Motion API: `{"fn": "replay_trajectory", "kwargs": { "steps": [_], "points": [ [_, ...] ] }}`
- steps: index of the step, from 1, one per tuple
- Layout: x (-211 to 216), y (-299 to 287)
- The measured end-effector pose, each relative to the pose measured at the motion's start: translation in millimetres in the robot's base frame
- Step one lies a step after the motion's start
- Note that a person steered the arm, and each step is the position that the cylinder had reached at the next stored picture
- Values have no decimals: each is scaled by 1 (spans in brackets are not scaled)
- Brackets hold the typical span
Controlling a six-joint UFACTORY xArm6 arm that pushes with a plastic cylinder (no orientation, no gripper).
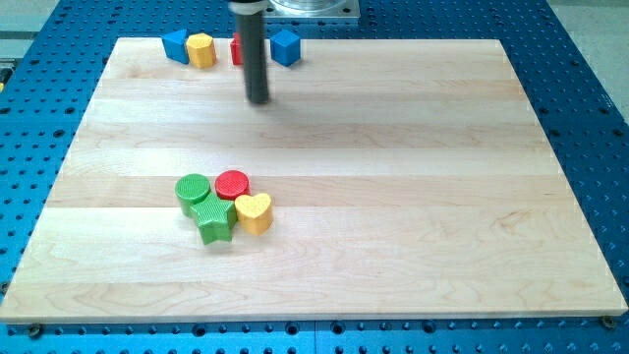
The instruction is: Push the green circle to the top center
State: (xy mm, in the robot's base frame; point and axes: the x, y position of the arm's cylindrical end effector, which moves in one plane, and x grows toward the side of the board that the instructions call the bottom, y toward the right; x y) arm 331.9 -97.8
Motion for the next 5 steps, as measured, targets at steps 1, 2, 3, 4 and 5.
{"fn": "replay_trajectory", "kwargs": {
  "steps": [1, 2, 3, 4, 5],
  "points": [
    [64, -54],
    [137, -90],
    [190, -89],
    [200, -29],
    [168, -17]
  ]
}}
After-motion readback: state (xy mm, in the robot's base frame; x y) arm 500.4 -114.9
